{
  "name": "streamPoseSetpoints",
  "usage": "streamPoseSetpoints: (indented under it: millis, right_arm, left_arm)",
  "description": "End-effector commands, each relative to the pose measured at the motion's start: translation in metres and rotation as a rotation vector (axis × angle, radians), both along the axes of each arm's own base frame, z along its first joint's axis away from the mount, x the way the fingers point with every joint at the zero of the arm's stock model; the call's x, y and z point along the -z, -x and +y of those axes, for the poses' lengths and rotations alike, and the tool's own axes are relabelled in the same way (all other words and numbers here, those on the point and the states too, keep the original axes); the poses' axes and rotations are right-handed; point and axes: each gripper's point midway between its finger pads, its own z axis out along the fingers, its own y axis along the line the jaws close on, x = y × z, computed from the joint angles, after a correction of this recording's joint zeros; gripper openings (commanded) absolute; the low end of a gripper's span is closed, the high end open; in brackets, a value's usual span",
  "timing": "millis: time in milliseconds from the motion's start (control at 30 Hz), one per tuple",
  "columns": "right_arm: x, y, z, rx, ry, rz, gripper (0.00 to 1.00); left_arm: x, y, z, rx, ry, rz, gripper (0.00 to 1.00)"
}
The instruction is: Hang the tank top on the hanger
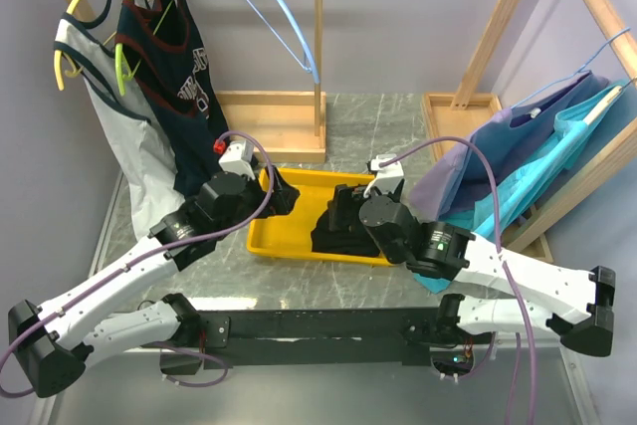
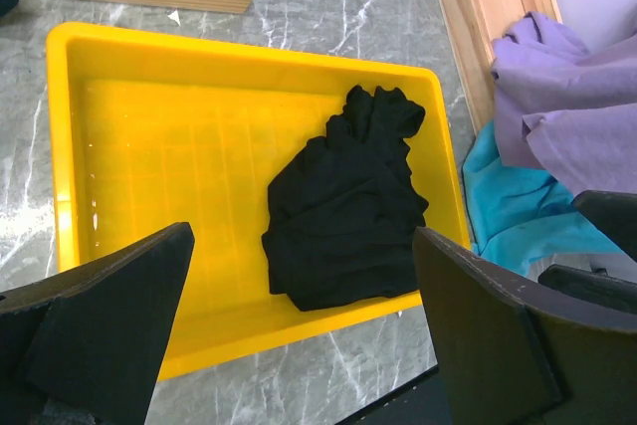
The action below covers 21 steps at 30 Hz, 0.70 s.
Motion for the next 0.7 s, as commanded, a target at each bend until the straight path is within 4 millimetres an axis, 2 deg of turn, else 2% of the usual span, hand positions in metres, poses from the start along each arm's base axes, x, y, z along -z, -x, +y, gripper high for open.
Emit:
streamPoseSetpoints:
  millis: [0, 167, 267, 367, 433, 467, 533, 667]
  right_arm:
    - [-0.004, -0.005, 0.000, 0.018, 0.001, -0.018, 1.00]
    - [0.008, -0.011, 0.003, 0.049, 0.057, 0.003, 1.00]
    - [0.029, -0.019, 0.009, 0.059, 0.099, 0.050, 1.00]
    - [0.055, -0.035, 0.007, 0.084, 0.134, 0.107, 1.00]
    - [0.065, -0.045, 0.001, 0.112, 0.142, 0.136, 0.99]
    - [0.074, -0.049, 0.000, 0.122, 0.159, 0.153, 0.97]
    - [0.086, -0.054, -0.004, 0.141, 0.155, 0.186, 0.86]
    - [0.118, -0.054, -0.003, 0.136, 0.163, 0.244, 0.72]
  left_arm:
    - [-0.010, 0.001, -0.005, 0.021, 0.044, -0.038, 0.99]
    - [-0.002, 0.002, -0.003, 0.013, 0.033, -0.016, 0.99]
    - [0.004, 0.002, 0.001, -0.011, 0.032, 0.004, 0.99]
    - [0.008, 0.002, 0.002, -0.028, 0.036, 0.018, 0.99]
    - [0.014, 0.001, 0.004, -0.046, 0.031, 0.037, 1.00]
    - [0.018, 0.001, 0.005, -0.053, 0.020, 0.046, 0.99]
    - [0.026, -0.001, 0.005, -0.064, 0.002, 0.072, 0.99]
    - [0.043, -0.001, 0.002, -0.060, -0.031, 0.115, 1.00]
